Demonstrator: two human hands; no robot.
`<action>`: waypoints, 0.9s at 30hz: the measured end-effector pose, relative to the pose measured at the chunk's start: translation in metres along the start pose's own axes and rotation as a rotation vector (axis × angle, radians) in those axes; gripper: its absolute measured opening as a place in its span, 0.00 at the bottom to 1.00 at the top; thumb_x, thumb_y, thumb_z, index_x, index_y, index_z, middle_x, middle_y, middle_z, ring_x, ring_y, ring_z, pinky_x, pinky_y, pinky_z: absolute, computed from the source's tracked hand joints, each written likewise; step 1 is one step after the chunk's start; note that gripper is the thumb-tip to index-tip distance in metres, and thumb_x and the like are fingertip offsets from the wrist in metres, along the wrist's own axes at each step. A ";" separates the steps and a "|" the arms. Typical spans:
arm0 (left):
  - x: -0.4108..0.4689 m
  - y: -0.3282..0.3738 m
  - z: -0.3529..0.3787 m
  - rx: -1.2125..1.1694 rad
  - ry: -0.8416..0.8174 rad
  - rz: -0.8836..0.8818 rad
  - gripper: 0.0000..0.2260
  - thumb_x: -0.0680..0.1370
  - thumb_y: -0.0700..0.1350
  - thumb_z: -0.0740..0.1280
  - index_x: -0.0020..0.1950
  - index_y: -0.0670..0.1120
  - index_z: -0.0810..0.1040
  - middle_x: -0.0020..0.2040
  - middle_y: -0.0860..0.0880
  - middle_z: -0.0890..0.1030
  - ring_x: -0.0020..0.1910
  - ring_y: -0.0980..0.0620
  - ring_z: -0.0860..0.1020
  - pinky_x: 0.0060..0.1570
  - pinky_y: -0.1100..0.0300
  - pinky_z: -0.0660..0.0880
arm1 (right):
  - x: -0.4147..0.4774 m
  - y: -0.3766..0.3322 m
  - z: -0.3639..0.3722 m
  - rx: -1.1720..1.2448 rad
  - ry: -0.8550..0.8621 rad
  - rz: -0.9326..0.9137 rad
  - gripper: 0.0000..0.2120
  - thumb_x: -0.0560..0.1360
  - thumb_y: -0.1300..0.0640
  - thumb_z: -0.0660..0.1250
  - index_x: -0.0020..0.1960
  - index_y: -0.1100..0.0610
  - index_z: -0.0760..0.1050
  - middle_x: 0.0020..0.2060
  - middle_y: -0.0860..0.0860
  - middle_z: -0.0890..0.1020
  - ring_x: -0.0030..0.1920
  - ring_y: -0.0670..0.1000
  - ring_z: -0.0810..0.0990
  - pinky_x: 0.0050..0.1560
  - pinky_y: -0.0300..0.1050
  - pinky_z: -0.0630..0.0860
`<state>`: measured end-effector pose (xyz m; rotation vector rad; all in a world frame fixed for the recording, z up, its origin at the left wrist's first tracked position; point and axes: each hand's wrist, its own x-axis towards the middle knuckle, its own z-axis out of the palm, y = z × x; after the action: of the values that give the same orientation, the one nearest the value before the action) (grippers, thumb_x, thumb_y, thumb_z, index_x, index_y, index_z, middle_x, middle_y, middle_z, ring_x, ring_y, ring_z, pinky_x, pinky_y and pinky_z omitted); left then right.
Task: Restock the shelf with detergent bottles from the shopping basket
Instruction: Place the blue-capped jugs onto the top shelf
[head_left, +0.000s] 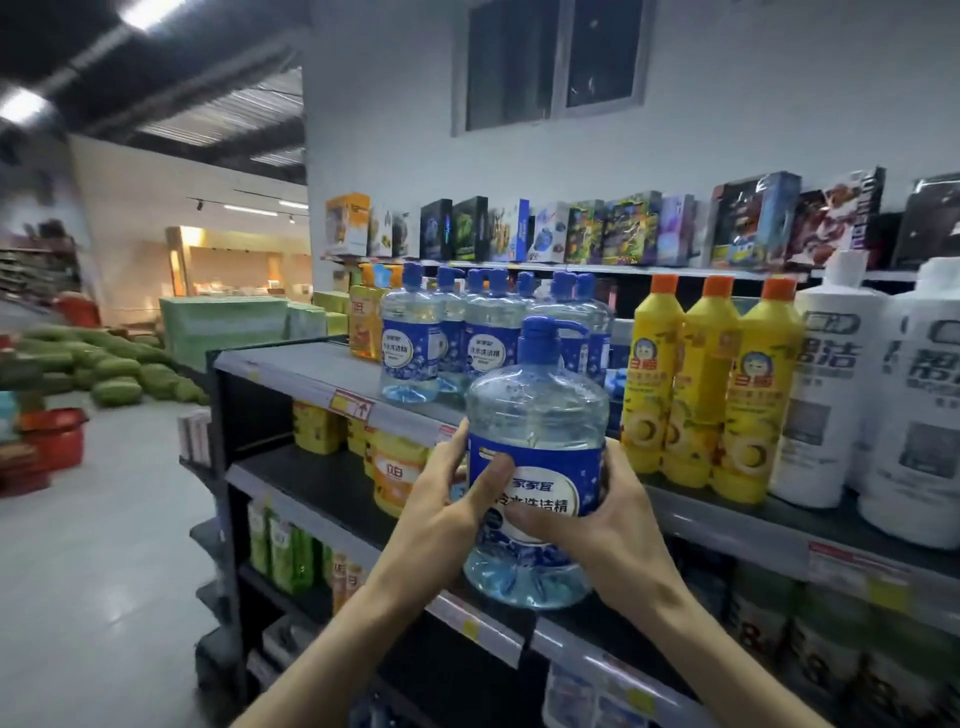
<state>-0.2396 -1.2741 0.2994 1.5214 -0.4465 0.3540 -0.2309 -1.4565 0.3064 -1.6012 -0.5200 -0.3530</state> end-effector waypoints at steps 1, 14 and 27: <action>0.011 -0.002 -0.005 -0.001 0.006 0.006 0.24 0.80 0.60 0.70 0.76 0.60 0.72 0.70 0.48 0.80 0.67 0.47 0.82 0.64 0.43 0.80 | 0.014 0.003 0.002 -0.001 -0.011 -0.017 0.40 0.61 0.58 0.88 0.67 0.52 0.73 0.56 0.48 0.87 0.54 0.50 0.88 0.50 0.47 0.86; 0.135 -0.020 -0.070 0.042 -0.002 0.156 0.28 0.84 0.50 0.68 0.82 0.57 0.64 0.73 0.49 0.79 0.72 0.48 0.78 0.69 0.45 0.78 | 0.161 0.036 0.044 -0.046 0.010 -0.167 0.41 0.60 0.58 0.89 0.67 0.50 0.73 0.56 0.46 0.87 0.54 0.45 0.88 0.50 0.41 0.85; 0.233 -0.070 -0.128 -0.045 -0.137 0.148 0.23 0.86 0.39 0.64 0.80 0.49 0.66 0.68 0.50 0.83 0.67 0.49 0.82 0.65 0.55 0.80 | 0.242 0.084 0.094 -0.278 0.197 -0.102 0.42 0.56 0.52 0.91 0.64 0.47 0.74 0.53 0.44 0.88 0.52 0.44 0.88 0.52 0.47 0.87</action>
<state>0.0051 -1.1605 0.3530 1.4778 -0.6733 0.3534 0.0106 -1.3375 0.3515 -1.7870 -0.4153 -0.6767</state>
